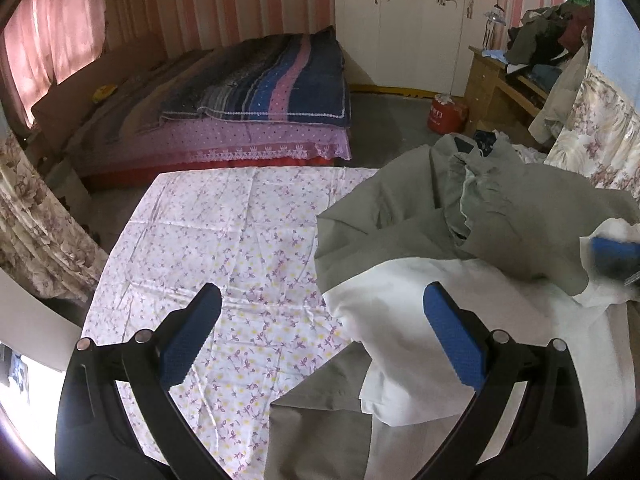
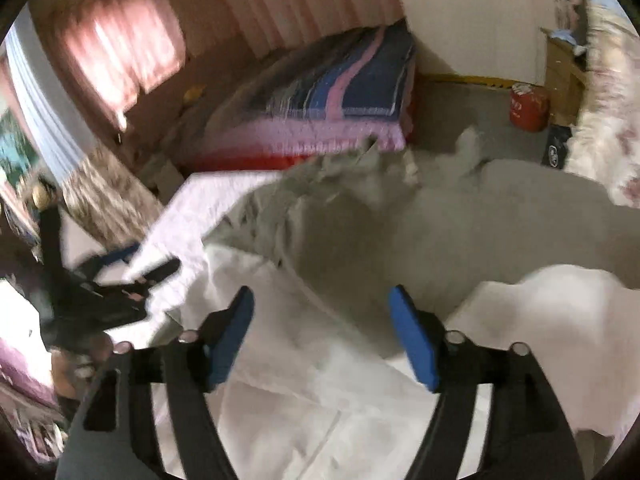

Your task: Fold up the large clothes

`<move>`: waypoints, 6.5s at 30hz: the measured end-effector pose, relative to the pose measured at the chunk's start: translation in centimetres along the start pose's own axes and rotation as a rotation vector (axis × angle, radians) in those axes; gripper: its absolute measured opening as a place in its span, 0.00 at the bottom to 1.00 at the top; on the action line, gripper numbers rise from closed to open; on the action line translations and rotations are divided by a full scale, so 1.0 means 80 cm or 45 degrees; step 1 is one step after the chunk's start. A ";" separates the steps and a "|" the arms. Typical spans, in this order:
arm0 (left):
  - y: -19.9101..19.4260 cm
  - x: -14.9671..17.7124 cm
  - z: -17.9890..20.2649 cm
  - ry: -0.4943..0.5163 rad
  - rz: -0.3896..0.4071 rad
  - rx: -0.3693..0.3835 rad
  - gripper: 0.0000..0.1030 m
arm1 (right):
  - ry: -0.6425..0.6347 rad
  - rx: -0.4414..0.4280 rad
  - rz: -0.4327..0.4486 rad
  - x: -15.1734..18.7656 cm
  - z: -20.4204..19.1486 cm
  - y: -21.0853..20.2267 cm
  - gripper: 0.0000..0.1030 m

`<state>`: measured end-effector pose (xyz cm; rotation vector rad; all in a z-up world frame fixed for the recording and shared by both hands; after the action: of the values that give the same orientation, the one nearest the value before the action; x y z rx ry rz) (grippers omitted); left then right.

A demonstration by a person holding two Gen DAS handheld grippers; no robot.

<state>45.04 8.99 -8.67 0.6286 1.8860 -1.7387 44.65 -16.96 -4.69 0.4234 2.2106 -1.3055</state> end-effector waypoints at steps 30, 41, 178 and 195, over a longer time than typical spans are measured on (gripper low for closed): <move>-0.063 -0.086 0.127 0.016 0.223 0.424 0.26 | 0.252 0.435 0.345 -0.016 0.249 -0.112 0.89; 0.030 0.064 0.010 0.063 -0.059 0.068 0.53 | -0.236 0.783 0.338 -0.018 0.191 -0.094 0.92; -0.210 0.272 -0.086 -0.295 0.214 0.043 0.97 | 0.663 0.491 0.548 0.332 0.186 -0.336 0.98; -0.252 0.335 -0.094 -0.225 0.281 0.039 0.97 | 0.372 0.824 0.581 0.393 0.139 -0.370 0.98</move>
<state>11.19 14.94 -9.78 0.6459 1.6094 -1.6268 7.19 -41.03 -6.52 1.3439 1.6861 -1.7385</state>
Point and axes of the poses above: each gripper's, at about its wrist camera, not at the fingertips, and y roughly the way its jaws point, z to its right, x to its underside, the point moved 8 cm from there along y, roughly the way its jaws point, and after that the axes turned 3 degrees about y, right-handed, at the moved point
